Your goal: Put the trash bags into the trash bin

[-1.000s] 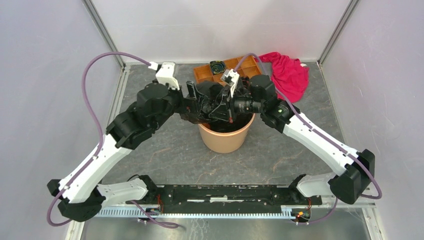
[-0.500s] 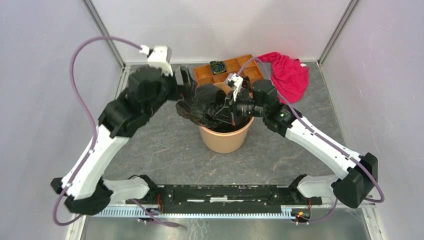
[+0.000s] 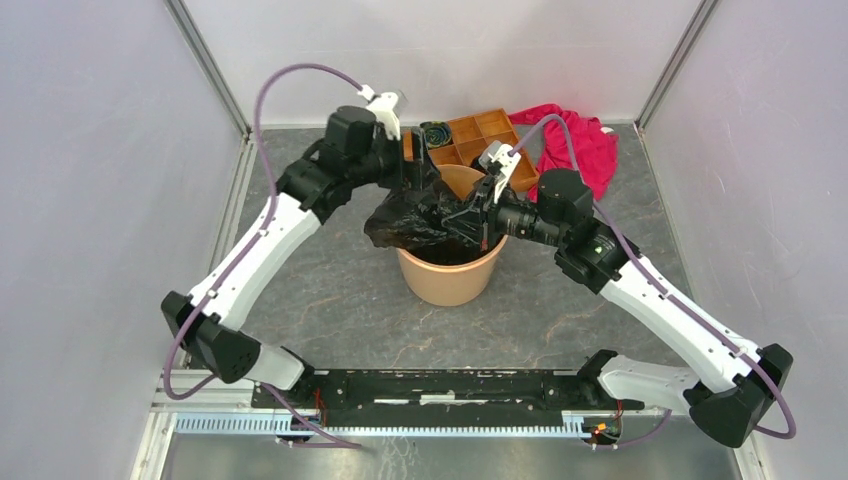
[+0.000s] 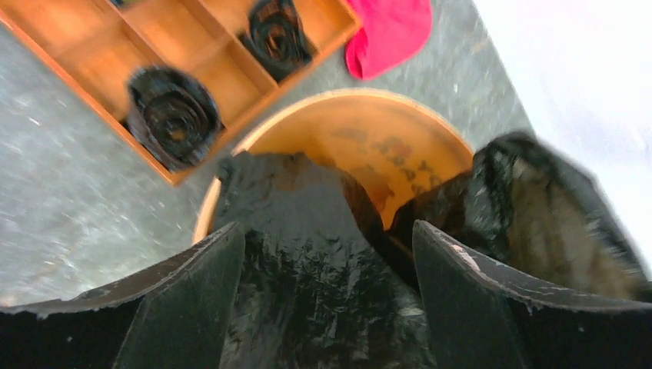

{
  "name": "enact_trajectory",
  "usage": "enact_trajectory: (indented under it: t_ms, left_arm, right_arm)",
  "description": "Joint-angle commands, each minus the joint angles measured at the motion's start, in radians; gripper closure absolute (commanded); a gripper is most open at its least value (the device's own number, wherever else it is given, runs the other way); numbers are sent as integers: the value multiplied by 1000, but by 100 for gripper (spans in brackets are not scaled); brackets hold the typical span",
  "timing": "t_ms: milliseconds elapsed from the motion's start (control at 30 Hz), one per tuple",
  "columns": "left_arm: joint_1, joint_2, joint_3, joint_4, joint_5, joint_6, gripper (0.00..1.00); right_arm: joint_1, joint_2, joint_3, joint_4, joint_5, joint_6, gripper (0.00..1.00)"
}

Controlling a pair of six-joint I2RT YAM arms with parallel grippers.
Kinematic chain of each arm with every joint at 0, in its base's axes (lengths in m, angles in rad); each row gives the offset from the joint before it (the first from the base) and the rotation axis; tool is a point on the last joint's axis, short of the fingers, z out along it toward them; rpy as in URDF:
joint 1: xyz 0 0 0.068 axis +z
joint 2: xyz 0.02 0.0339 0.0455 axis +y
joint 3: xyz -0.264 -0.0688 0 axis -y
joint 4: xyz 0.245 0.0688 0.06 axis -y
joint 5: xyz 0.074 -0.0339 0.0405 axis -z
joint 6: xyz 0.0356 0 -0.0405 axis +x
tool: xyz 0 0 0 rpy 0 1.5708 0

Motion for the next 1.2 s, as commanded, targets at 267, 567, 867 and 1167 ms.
enact_trajectory:
  t_ms: [267,567,867,1167]
  left_arm:
    - [-1,19,-104,116,226,-30,2]
    - [9,-165,-66,76,293,90,0]
    - [-160,-294,-200,88,102,322,0]
    - [-214,-155,-102,21,-31,425,10]
  right_arm:
    - [-47,2,37,-57,232,-64,100]
    - [-69,46,125,-107,136,-90,99]
    - [-103,128,252,-139,31,-18,100]
    - [-123,136,261,-152,-13,-12,100]
